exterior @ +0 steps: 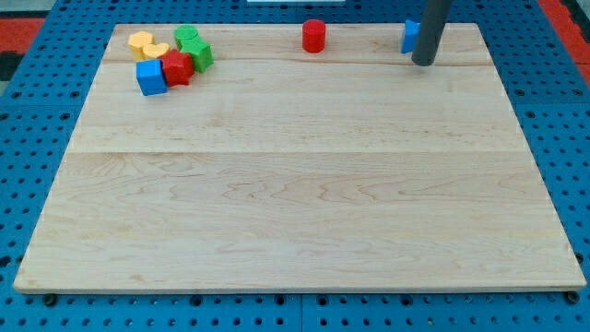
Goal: Move the arm to the diagonal bottom left to the blue cube
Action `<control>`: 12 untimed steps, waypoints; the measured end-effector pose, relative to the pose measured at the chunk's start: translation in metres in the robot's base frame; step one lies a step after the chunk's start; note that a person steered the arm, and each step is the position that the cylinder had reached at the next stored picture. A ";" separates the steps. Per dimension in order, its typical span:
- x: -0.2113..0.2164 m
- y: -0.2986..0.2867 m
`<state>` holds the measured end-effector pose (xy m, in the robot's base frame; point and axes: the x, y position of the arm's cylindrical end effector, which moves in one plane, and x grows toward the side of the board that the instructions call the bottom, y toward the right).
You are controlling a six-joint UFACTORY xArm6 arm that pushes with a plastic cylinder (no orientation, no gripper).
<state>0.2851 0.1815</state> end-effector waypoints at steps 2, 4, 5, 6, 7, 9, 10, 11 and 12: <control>0.013 0.000; 0.064 -0.015; 0.100 -0.050; 0.141 -0.106; 0.186 -0.174; 0.195 -0.325; 0.179 -0.325; 0.175 -0.322; 0.175 -0.322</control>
<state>0.4598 -0.1409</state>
